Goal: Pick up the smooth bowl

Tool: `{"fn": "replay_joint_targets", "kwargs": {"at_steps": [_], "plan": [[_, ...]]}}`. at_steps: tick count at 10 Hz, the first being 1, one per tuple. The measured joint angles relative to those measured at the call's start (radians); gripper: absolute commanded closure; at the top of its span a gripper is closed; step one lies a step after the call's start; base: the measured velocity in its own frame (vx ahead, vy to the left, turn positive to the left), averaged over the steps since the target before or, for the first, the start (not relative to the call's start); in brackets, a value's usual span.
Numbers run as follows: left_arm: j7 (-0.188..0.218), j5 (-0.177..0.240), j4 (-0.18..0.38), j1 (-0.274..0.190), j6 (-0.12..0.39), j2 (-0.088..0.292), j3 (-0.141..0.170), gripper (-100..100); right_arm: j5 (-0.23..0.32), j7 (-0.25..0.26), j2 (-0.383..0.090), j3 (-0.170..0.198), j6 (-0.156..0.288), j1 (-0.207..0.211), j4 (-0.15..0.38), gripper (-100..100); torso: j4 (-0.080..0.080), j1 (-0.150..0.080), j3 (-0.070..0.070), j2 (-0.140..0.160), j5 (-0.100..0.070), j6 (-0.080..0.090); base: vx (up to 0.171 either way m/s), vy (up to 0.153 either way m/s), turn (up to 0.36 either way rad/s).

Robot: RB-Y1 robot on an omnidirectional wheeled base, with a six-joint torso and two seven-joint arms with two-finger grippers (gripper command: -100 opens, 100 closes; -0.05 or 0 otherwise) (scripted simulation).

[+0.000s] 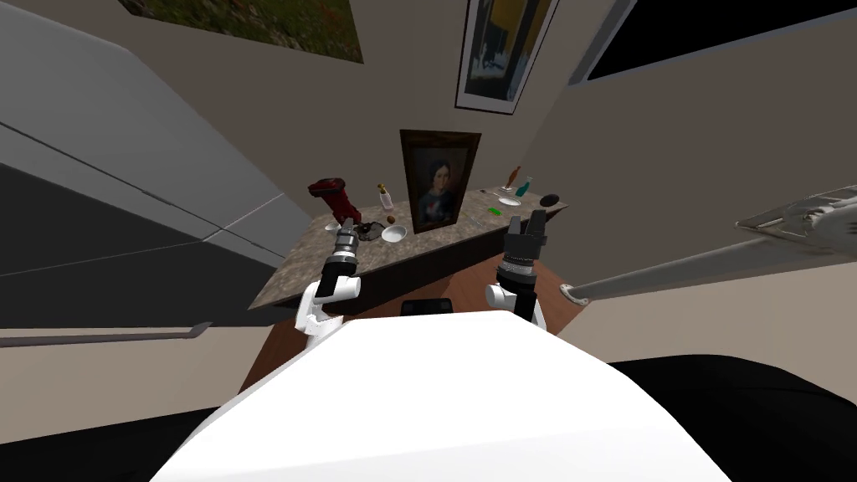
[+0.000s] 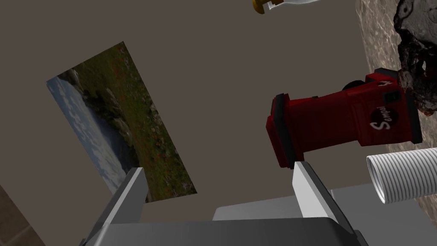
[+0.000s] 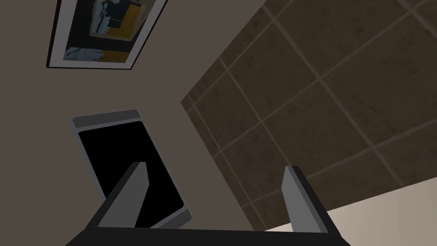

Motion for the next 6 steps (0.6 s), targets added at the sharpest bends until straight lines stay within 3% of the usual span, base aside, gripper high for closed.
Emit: {"fn": "replay_joint_targets", "kwargs": {"at_steps": [6], "plan": [[-0.008, -0.026, 0.02, -0.047, 0.146, 0.0, 0.02, -100, 0.0, 0.0, 0.0, 0.0, 0.0, 0.0, 0.0, 0, 0.0, 0.0, 0.0, 0.0, 0.0, 0.0, -0.022, -0.024, -0.081]]}}
